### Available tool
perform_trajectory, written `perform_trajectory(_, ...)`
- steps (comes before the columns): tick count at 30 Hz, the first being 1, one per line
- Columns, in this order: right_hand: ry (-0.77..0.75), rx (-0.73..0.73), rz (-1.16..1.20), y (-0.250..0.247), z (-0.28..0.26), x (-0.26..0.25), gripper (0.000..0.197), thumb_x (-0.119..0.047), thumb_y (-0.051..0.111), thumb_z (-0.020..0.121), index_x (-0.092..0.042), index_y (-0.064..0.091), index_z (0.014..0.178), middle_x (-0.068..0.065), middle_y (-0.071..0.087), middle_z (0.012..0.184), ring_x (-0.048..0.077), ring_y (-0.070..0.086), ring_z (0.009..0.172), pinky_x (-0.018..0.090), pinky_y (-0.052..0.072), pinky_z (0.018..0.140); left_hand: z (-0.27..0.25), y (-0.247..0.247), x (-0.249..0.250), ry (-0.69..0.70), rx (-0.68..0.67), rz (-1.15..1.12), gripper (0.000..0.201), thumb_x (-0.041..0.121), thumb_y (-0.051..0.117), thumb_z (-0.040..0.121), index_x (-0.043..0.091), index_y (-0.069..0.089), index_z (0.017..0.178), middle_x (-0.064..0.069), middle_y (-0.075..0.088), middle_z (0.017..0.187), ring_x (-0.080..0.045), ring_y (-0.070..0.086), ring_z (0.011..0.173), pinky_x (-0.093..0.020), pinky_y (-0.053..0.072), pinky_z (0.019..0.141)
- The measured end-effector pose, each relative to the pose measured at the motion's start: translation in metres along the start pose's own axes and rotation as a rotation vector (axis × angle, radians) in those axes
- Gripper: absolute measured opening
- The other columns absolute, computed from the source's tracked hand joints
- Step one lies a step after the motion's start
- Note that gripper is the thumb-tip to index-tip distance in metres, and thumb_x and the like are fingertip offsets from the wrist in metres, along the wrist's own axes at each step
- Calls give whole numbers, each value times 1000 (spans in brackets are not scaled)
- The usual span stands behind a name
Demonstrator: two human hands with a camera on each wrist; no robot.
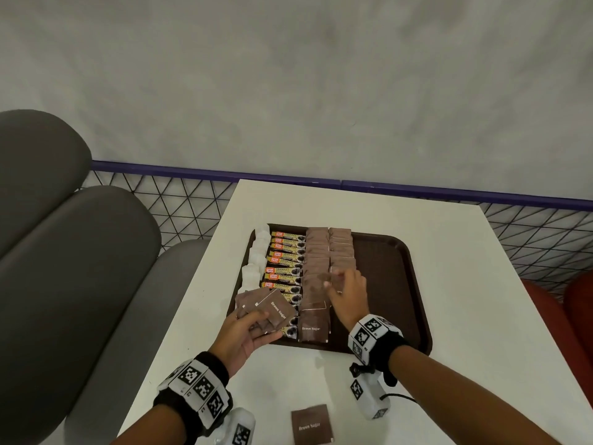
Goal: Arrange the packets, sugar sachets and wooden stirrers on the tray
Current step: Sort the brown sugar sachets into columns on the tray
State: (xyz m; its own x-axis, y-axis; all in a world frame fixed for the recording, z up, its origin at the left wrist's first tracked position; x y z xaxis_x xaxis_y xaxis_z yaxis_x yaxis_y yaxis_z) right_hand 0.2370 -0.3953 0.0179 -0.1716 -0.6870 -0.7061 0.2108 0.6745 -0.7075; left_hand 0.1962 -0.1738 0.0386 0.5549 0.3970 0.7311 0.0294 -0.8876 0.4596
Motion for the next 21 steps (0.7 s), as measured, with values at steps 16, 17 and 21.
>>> perform_trajectory(16,20,-673,474,30,-38,-50,46,-33,75,71,1,52,93,16,60,90,22,56,82,41,50,80,-11,5,-1,55,-3,17,36,1,56,88,7,54,124,-20,68,111,-28,70,92,-40,59,77)
perform_trajectory(17,33,-688,489,28,-38,-51,43,-28,75,73,2,52,93,17,61,90,20,59,77,39,53,76,-11,5,-1,50,0,25,34,4,57,89,8,55,122,-19,68,111,-30,69,93,-40,59,77)
perform_trajectory(21,40,-742,522,23,-35,-53,18,-6,68,81,-9,50,84,4,58,78,4,56,53,15,47,50,-12,8,1,70,16,87,30,10,58,89,12,56,120,-18,70,108,-33,68,97,-38,59,74)
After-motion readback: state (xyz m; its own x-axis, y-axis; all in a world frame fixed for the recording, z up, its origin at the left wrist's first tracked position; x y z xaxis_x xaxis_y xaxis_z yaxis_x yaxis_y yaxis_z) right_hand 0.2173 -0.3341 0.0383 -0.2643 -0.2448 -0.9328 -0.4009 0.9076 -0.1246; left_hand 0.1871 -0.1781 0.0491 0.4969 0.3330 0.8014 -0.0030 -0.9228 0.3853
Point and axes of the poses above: each hand's wrist, its own z-axis towards the middle knuckle, its own y-axis out of the palm, x = y × z, the point moved 2 cm from there along z, towards the middle knuckle
